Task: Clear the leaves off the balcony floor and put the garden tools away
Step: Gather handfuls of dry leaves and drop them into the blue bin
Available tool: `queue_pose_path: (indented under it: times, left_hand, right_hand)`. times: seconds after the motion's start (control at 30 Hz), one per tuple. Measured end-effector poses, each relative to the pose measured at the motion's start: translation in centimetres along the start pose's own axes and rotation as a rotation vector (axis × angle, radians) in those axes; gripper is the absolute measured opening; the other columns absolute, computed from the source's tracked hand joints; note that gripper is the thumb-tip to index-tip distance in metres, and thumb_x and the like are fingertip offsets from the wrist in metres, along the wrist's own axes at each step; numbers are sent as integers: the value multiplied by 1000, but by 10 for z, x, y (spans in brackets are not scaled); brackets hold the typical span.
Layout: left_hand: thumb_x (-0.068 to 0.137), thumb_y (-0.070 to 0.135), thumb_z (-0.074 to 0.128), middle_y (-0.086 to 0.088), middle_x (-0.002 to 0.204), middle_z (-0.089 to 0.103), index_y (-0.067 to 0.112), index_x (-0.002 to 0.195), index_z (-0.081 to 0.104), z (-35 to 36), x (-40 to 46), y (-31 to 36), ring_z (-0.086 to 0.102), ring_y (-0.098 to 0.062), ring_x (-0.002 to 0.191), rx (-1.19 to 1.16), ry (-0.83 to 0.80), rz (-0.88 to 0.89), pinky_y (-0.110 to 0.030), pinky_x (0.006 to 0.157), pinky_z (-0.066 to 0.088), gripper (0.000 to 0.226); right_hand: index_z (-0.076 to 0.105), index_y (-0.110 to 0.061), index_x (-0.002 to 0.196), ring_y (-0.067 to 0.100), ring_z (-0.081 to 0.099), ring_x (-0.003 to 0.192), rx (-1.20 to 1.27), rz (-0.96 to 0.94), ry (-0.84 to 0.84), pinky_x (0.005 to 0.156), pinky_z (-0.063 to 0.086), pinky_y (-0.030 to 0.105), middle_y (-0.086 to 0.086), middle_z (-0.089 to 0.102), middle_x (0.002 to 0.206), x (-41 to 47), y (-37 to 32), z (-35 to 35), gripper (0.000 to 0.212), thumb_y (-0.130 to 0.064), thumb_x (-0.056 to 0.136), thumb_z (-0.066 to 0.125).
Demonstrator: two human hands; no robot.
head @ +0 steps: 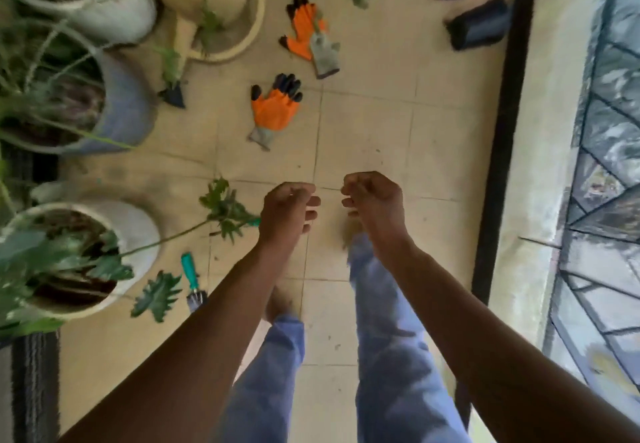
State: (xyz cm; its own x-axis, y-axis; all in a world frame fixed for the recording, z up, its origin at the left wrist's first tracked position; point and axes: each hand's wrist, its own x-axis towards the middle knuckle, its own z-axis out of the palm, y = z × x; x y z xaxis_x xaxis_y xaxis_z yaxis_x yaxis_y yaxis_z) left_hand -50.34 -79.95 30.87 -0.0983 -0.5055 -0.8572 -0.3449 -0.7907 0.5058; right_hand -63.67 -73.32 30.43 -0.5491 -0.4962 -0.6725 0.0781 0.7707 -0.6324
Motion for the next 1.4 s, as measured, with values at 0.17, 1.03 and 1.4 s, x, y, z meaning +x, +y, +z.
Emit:
queue_pose_path:
  times: [0.17, 1.03, 1.4]
  left_hand:
    - [104, 22, 55, -3, 102, 77, 12, 114, 70, 50, 26, 46, 72, -22, 91, 22, 50, -42, -39, 85, 56, 21]
    - [107, 24, 51, 8, 85, 59, 24, 86, 56, 187, 345, 290, 54, -9, 71, -330, 41, -355, -25, 65, 42, 21]
    - [104, 19, 47, -23, 75, 65, -3, 116, 65, 192, 479, 198, 56, -5, 50, -486, 334, -491, -21, 54, 48, 31]
  right_hand:
    - [73, -34, 87, 18, 73, 90, 45, -10, -43, 92, 56, 58, -12, 75, 87, 66, -36, -41, 27, -51, 70, 62]
    - [68, -32, 107, 10, 68, 87, -600, -362, -286, 81, 55, 30, -11, 70, 93, 487, -232, -32, 20, -33, 87, 71]
    - [54, -24, 141, 38, 57, 115, -1234, -933, -756, 86, 53, 44, 14, 50, 133, 626, -166, 93, 47, -18, 95, 55]
